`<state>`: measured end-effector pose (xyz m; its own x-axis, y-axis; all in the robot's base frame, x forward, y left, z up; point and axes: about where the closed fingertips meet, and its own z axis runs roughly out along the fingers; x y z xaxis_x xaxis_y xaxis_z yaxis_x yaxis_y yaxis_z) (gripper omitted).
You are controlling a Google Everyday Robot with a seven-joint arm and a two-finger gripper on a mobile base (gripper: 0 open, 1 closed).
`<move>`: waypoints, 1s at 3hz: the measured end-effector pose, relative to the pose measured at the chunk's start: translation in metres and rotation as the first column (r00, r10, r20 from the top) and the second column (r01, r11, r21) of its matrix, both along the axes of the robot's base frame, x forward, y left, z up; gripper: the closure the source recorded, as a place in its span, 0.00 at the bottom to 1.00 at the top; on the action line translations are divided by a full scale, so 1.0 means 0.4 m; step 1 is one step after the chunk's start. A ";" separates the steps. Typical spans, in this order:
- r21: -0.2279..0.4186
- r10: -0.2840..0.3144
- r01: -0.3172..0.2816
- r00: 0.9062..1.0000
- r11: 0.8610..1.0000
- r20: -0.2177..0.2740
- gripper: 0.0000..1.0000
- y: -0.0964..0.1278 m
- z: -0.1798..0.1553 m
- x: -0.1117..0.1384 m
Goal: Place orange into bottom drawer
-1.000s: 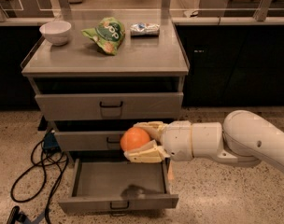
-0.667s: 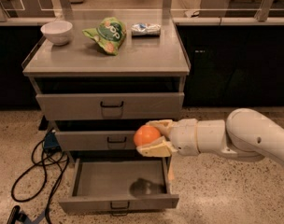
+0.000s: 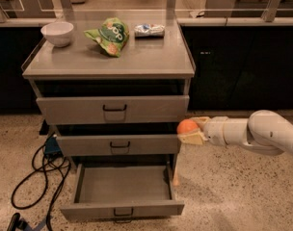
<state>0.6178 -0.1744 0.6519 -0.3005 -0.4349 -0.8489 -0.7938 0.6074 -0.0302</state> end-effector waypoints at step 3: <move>0.043 0.102 -0.095 0.969 0.995 -0.226 1.00 0.197 -0.417 -0.157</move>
Offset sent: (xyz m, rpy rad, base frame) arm -0.0630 0.0561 -0.1759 0.0419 0.2549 0.0605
